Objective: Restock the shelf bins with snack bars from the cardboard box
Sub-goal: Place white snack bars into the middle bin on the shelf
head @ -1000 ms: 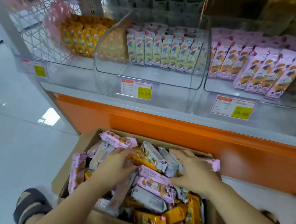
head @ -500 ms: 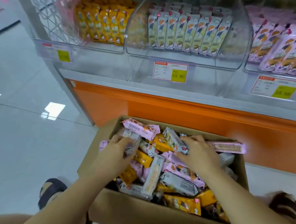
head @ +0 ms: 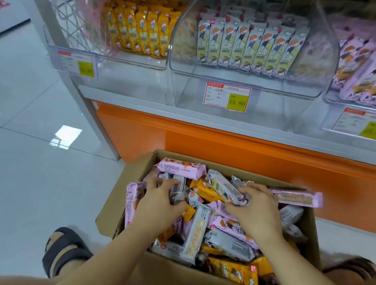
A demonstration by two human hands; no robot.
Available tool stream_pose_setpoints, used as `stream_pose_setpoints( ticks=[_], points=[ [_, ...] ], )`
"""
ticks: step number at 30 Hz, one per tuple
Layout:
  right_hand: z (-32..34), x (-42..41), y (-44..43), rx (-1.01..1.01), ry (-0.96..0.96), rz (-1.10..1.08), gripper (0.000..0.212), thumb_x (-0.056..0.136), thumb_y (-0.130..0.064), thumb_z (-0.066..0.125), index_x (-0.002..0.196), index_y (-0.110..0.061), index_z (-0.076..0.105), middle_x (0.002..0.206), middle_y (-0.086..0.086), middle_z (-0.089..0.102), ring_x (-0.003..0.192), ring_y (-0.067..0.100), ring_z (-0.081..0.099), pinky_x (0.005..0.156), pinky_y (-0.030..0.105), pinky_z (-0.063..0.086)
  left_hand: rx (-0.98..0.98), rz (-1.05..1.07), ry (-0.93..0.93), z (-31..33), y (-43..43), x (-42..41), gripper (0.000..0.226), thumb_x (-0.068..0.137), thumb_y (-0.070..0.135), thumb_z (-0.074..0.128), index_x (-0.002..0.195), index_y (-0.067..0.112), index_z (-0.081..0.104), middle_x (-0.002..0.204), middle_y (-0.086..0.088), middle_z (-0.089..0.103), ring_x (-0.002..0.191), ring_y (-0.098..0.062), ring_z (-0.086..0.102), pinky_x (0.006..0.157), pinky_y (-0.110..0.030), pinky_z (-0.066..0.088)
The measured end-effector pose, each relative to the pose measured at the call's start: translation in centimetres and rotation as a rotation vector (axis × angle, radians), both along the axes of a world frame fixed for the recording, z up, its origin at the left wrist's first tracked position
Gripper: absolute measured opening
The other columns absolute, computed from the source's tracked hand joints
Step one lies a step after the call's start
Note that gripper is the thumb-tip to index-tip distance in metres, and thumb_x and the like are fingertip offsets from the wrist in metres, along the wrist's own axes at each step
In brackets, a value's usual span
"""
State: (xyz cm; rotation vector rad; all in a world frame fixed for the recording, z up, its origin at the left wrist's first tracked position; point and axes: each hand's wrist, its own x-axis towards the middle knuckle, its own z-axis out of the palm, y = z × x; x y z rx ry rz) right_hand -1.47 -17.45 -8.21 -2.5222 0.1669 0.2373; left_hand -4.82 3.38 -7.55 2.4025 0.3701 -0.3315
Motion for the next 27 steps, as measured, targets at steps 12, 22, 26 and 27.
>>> stream_pose_setpoints(
  ticks=[12, 22, 26, 27],
  points=[
    [4.5, -2.5, -1.4, 0.147, -0.070, -0.006, 0.048, 0.069, -0.029, 0.081, 0.113, -0.015, 0.069, 0.134, -0.003, 0.050, 0.122, 0.016, 0.048, 0.106, 0.036, 0.037, -0.302, 0.060, 0.035, 0.8, -0.1, -0.6, 0.046, 0.087, 0.014, 0.063, 0.131, 0.024, 0.054, 0.108, 0.005, 0.061, 0.067, -0.015, 0.056, 0.072, -0.034, 0.053],
    [3.1, -6.0, -0.3, 0.093, -0.081, -0.038, 0.047, 0.075, -0.033, 0.078, 0.117, -0.015, 0.066, 0.139, -0.002, 0.045, 0.131, 0.022, 0.037, 0.106, 0.036, 0.034, -0.283, 0.001, -0.081, 1.1, -2.4, -4.7, 0.042, 0.089, 0.016, 0.065, 0.129, 0.026, 0.053, 0.126, -0.001, 0.048, 0.085, -0.024, 0.060, 0.067, -0.022, 0.044],
    [1.9, -7.1, 0.3, 0.061, -0.129, -0.059, 0.043, 0.079, -0.034, 0.074, 0.118, -0.019, 0.065, 0.140, -0.006, 0.043, 0.133, 0.018, 0.031, 0.103, 0.028, 0.029, -0.228, 0.165, -0.120, 0.6, -4.4, -5.1, 0.045, 0.087, 0.033, 0.067, 0.128, 0.031, 0.050, 0.132, 0.002, 0.034, 0.076, 0.002, 0.048, 0.072, -0.020, 0.039],
    [1.8, -7.2, 0.3, 0.070, -0.140, -0.062, 0.042, 0.079, -0.033, 0.074, 0.117, -0.019, 0.066, 0.140, -0.006, 0.043, 0.133, 0.018, 0.030, 0.102, 0.028, 0.029, -0.204, 0.205, -0.134, 0.6, -4.9, -5.0, 0.044, 0.087, 0.034, 0.066, 0.127, 0.030, 0.050, 0.134, 0.001, 0.036, 0.074, 0.003, 0.047, 0.070, -0.021, 0.040]
  ],
)
